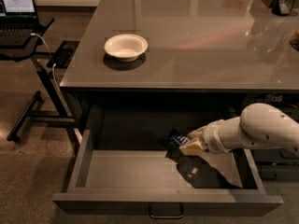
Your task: Place rxbar blueberry into top drawer
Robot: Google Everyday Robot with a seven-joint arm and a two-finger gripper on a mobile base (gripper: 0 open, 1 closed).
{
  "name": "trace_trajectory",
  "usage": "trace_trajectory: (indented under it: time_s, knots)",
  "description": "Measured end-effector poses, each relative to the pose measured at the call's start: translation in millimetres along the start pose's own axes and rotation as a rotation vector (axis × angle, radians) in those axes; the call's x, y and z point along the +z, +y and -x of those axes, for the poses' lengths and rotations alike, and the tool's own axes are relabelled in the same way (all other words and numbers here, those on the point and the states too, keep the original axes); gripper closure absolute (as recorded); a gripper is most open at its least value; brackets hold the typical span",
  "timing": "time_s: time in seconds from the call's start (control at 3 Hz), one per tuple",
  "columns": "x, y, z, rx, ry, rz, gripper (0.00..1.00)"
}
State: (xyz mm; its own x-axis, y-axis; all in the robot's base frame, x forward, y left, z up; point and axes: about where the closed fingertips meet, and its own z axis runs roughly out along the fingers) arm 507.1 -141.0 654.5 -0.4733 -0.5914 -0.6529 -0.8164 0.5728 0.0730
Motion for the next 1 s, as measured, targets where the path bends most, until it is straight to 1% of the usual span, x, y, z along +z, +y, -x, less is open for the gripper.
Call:
trace_trajectory:
  time_s: [0.33,0.67,1.0]
  knots:
    - [24.5,-2.8,-9.0,0.003,0.012,0.009,1.0]
    - [25.2,-2.8,-9.0,0.003,0.012,0.01,0.81]
    - [25.3,-2.7,-9.0,0.003,0.012,0.01,0.58]
